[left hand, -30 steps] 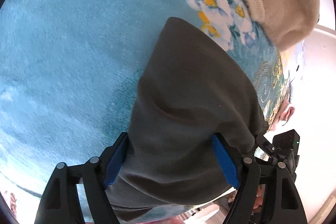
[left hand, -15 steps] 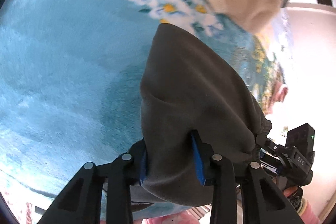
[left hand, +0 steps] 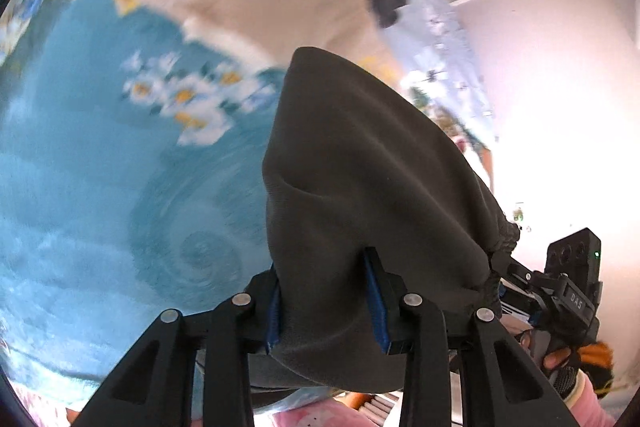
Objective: Fold clothes
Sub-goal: 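Lift the folded sweatpants off the blanket with both grippers, then carry the sweatpants with both grippers over the pink garment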
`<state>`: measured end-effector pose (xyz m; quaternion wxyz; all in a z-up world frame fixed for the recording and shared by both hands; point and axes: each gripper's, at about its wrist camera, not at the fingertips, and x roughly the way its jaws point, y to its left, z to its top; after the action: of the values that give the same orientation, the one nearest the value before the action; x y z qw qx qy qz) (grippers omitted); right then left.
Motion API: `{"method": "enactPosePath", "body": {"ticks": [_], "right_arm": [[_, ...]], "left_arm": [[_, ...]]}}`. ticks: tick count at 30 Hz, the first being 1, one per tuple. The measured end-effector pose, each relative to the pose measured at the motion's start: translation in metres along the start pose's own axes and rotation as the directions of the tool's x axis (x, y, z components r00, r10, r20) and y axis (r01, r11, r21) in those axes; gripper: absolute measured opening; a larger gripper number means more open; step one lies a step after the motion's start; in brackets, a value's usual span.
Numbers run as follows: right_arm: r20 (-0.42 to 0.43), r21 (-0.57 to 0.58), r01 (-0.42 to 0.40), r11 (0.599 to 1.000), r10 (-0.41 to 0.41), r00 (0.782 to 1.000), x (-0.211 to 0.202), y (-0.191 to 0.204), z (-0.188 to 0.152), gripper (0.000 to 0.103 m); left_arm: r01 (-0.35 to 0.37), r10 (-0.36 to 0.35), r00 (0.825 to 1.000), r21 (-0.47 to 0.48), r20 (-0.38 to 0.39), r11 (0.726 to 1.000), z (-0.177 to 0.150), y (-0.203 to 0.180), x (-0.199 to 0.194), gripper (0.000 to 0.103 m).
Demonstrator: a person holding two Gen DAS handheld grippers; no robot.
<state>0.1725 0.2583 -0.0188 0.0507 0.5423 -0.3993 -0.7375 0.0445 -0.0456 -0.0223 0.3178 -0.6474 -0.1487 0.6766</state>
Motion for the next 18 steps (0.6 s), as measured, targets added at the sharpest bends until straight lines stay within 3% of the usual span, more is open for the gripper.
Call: {"method": "enactPosePath", "body": {"ticks": [4,10,18], "right_arm": [[0.05,-0.061,-0.041,0.997,0.044,0.998,-0.045,-0.003,0.003,0.064],[0.051,-0.173,-0.071,0.982,0.081,0.995,-0.101,-0.024,0.005,0.064],[0.026,-0.266,-0.074,0.961,0.084,0.996,-0.166,-0.065,0.001,0.064]], "left_arm": [[-0.011,0.006,0.997,0.063,0.074,0.998,-0.015,-0.048,-0.025,0.037],[-0.025,0.018,0.984,0.038,0.179,0.999,-0.054,-0.102,-0.024,0.037],[-0.023,0.023,0.981,-0.005,0.194,1.0,-0.111,-0.16,-0.004,0.036]]}}
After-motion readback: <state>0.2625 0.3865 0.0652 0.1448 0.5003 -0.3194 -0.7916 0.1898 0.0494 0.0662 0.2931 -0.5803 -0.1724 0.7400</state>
